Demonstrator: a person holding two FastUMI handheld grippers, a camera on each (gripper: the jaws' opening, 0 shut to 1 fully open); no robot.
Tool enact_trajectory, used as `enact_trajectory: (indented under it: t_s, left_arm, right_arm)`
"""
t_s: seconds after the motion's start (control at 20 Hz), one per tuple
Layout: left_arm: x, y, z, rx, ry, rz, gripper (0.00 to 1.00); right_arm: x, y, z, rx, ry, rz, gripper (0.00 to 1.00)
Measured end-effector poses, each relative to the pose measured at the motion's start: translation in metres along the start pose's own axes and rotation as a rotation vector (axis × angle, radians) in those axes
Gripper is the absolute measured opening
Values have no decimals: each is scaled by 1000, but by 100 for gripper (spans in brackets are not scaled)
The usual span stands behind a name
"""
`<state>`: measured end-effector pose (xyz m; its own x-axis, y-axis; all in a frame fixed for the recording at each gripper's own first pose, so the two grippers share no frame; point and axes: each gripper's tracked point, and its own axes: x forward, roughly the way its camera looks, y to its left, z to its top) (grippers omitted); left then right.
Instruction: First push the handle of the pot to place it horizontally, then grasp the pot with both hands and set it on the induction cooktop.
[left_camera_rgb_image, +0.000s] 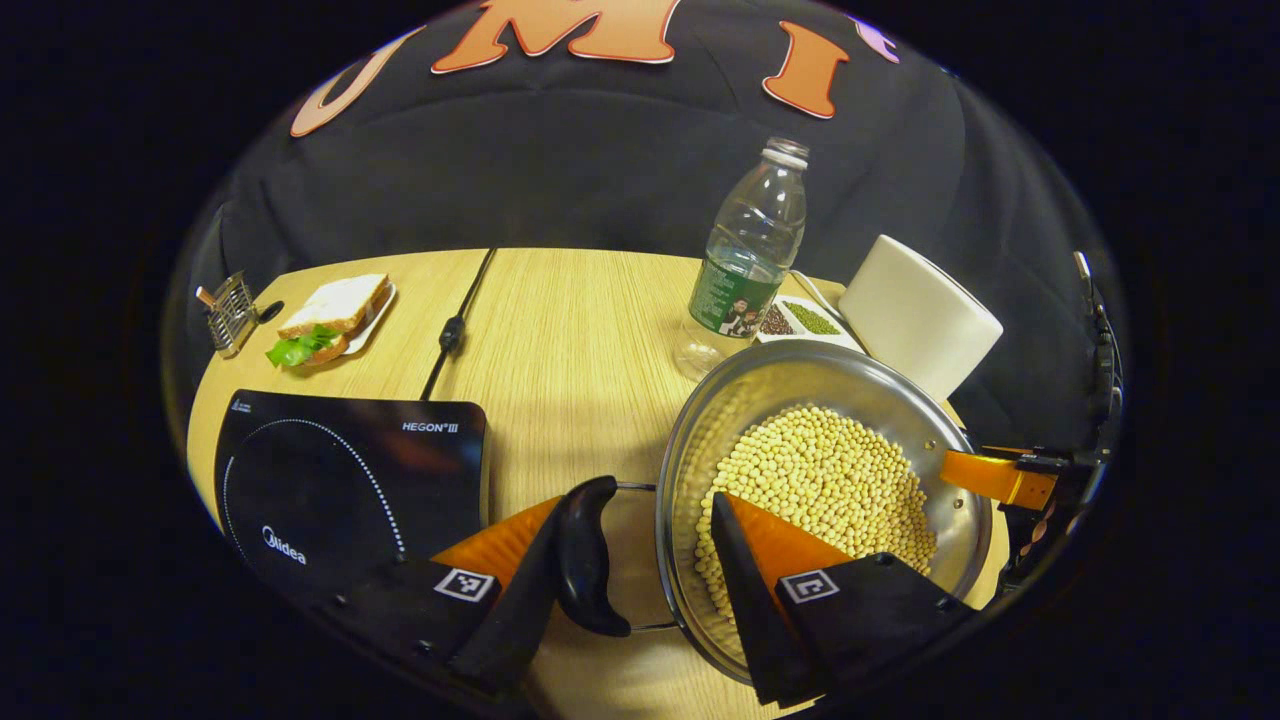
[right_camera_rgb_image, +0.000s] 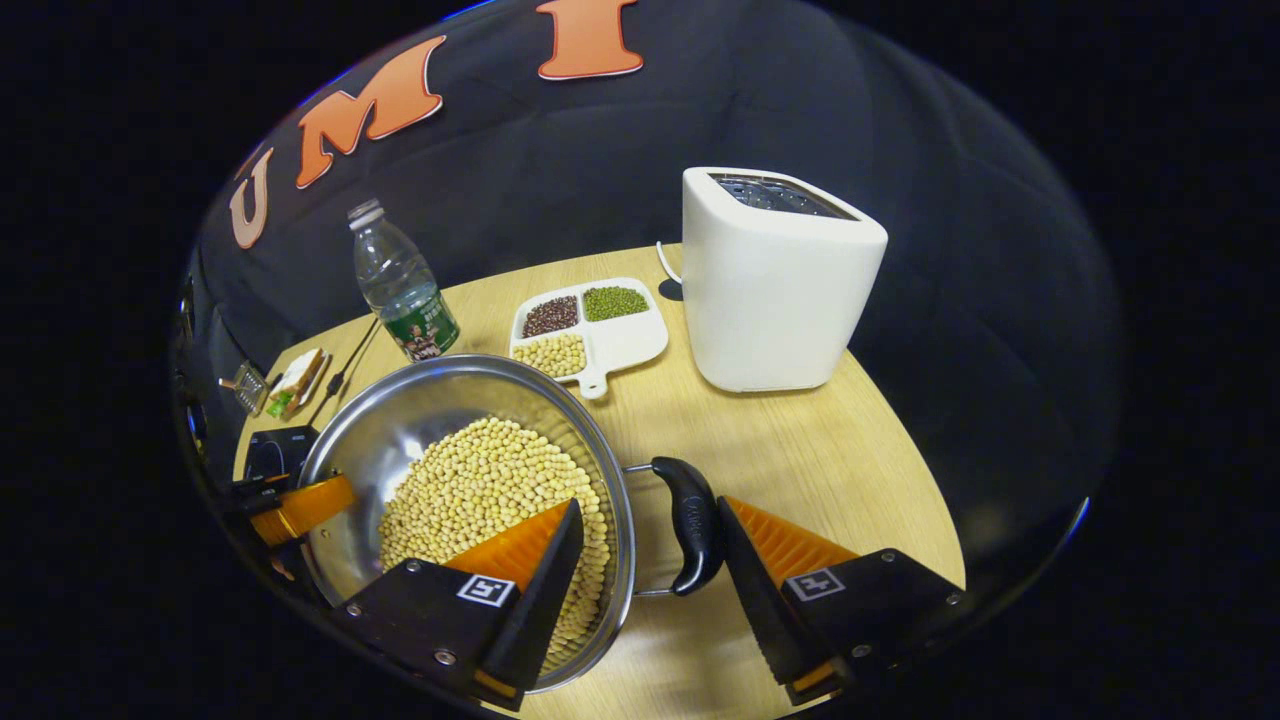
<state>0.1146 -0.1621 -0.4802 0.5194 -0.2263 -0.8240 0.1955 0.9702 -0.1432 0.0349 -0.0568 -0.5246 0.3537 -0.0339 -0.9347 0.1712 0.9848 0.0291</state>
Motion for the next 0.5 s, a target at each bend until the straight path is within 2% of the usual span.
enact_trajectory:
  t_s: [0.1, 0.25, 0.35, 0.4, 0.5]
  left_arm:
    - [6, -2, -3, 13, 7, 7, 92]
    - [14, 0, -5, 6, 11, 25, 89]
    - [19, -2, -7, 7, 12, 19, 86]
    - [21, 3, -11, 27, 25, 53, 87]
    - [21, 6, -8, 59, 18, 74, 82]
  right_arm:
    - [4, -4, -7, -20, 19, -13, 82]
    - [10, -7, -8, 13, 15, -13, 80]
    - [12, -12, -10, 6, 14, -31, 74]
    - [14, -11, -12, -4, 21, -32, 71]
    - [15, -10, -12, -5, 17, -41, 70]
